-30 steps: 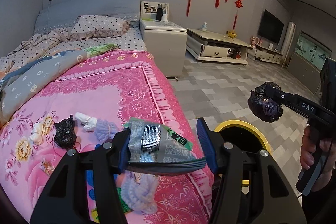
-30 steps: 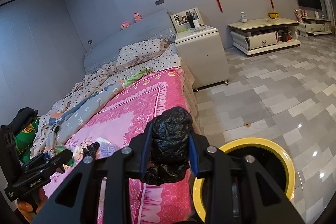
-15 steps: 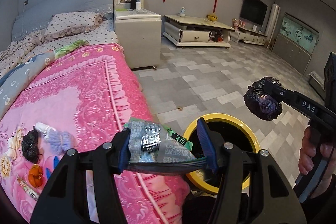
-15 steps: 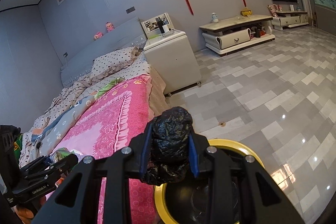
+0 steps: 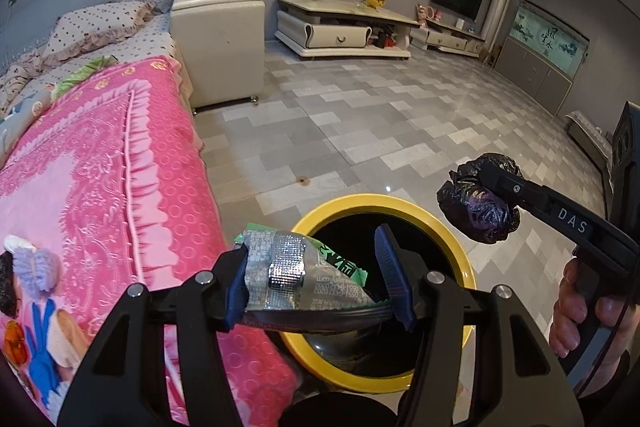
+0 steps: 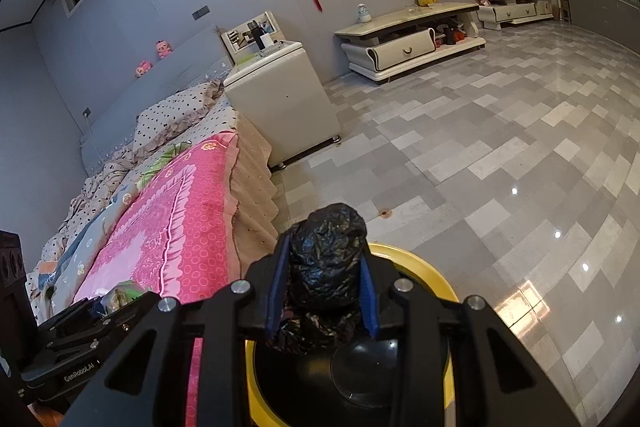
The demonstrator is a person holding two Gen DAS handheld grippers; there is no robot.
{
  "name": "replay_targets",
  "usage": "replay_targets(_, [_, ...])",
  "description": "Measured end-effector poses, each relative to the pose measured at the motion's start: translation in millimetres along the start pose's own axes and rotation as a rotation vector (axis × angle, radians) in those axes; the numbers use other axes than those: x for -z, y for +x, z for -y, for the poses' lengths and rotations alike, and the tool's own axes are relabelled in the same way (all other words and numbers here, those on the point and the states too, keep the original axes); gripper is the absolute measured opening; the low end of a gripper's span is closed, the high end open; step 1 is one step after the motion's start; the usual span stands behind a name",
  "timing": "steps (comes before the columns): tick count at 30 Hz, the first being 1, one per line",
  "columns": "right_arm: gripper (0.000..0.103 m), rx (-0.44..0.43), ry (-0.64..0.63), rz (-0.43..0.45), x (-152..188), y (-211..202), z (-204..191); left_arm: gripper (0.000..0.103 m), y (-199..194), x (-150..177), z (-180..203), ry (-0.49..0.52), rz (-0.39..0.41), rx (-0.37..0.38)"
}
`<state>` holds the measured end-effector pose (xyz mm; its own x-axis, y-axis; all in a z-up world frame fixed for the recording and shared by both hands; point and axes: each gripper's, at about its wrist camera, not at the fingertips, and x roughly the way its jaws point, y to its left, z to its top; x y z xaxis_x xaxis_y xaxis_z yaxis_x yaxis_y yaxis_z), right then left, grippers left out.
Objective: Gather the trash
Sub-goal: 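Carry the foil packet and black bag over the yellow-rimmed bin, then open both tools to drop the packet and bag into the bin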
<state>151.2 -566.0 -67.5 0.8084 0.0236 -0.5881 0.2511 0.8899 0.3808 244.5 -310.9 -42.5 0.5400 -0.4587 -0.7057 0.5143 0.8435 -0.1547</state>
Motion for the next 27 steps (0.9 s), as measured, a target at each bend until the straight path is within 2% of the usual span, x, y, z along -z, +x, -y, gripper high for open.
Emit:
replay_targets(4, [0.03, 0.057, 0.013, -0.006, 2.4, 7.3, 10.5, 0.055, 15.9, 7.7, 11.3, 0.005, -0.031, 0.017])
replay_targets(9, [0.031, 0.087, 0.028, -0.029, 5.8, 18.8, 17.7, 0.057, 31.1, 13.9, 20.1, -0.004, -0.063, 0.028])
replay_targets(14, [0.031, 0.114, 0.03, -0.012, 6.9, 19.1, 22.6, 0.06, 35.0, 18.4, 26.5, 0.001, -0.066, 0.034])
replay_targets(20, [0.041, 0.158, 0.037, 0.014, 4.3, 10.8, 28.3, 0.073, 29.4, 19.9, 25.5, 0.0, -0.058, 0.052])
replay_targets(22, [0.051, 0.174, 0.045, 0.019, 3.8, 8.1, 29.9, 0.079, 25.7, 20.3, 24.0, 0.001, -0.05, 0.051])
replay_targets(25, [0.055, 0.18, 0.054, 0.017, 3.8, 5.5, 30.0, 0.086, 16.9, 20.4, 22.2, 0.0, -0.034, 0.039])
replay_targets(27, [0.063, 0.185, 0.06, 0.018, 4.4, 3.4, 29.1, 0.091, 9.5, 20.2, 17.8, -0.001, -0.016, 0.02])
